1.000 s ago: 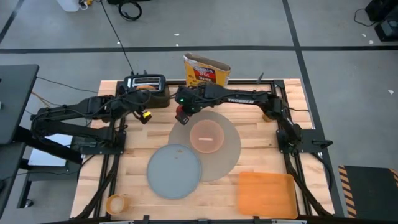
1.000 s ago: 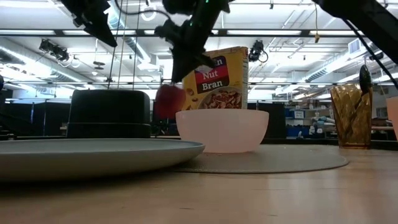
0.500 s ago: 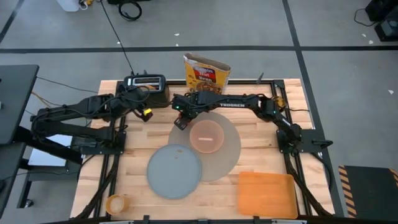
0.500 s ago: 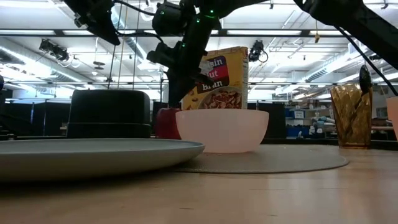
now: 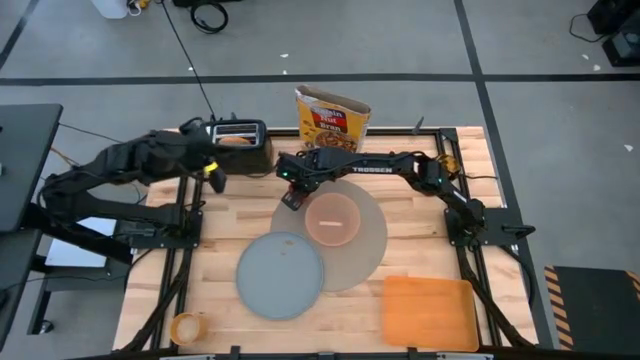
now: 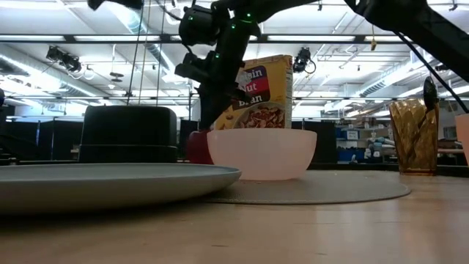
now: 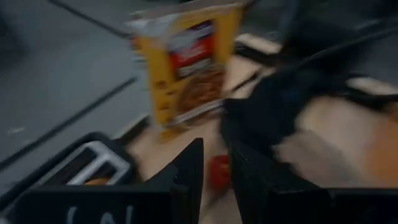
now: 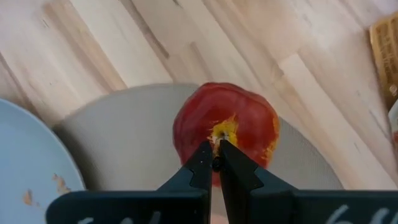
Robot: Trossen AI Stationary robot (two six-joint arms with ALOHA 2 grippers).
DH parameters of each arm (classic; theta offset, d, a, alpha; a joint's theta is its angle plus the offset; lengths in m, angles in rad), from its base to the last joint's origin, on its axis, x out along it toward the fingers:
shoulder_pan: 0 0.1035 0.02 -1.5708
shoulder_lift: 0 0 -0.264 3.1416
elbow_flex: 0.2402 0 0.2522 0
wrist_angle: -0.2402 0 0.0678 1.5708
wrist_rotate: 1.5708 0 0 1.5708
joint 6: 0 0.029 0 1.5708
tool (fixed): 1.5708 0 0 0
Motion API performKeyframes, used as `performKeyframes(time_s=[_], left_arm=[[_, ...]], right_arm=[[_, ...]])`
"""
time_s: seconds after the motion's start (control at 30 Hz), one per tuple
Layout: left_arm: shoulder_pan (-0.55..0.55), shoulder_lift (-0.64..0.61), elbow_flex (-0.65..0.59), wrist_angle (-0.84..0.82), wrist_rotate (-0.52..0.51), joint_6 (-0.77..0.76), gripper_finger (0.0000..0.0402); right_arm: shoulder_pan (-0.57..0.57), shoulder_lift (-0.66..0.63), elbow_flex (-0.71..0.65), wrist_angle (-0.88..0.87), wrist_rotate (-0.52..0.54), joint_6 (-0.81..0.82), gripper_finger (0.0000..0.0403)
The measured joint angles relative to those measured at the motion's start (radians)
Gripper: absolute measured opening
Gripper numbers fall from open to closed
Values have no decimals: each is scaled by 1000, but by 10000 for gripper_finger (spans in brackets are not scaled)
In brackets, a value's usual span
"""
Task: Arrange a breakfast setting
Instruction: Put the red apple on the gray placemat at the top left of the orange bowl, then put the bagel on the blue plate
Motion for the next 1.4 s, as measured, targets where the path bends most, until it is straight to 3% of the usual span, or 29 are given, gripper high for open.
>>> performKeyframes(time_s=[0.27,0.4,0.6,1.0,1.4], left_arm=[[0,-4,92,-132,389,-52,80],[-5,-9,100,-157,512,-53,80],[-4,-12,100,-156,519,-49,80],[-4,-9,100,-155,518,-44,80],[-4,-20,99,-155,473,10,80]], right_arm=[[0,0,0,1,-18,-8,22],[0,0,0,-6,-23,-15,22],[0,0,0,-17,-23,-23,31],[0,-1,2,-7,-23,-23,95],[0,-24,193,-93,-45,-89,137]])
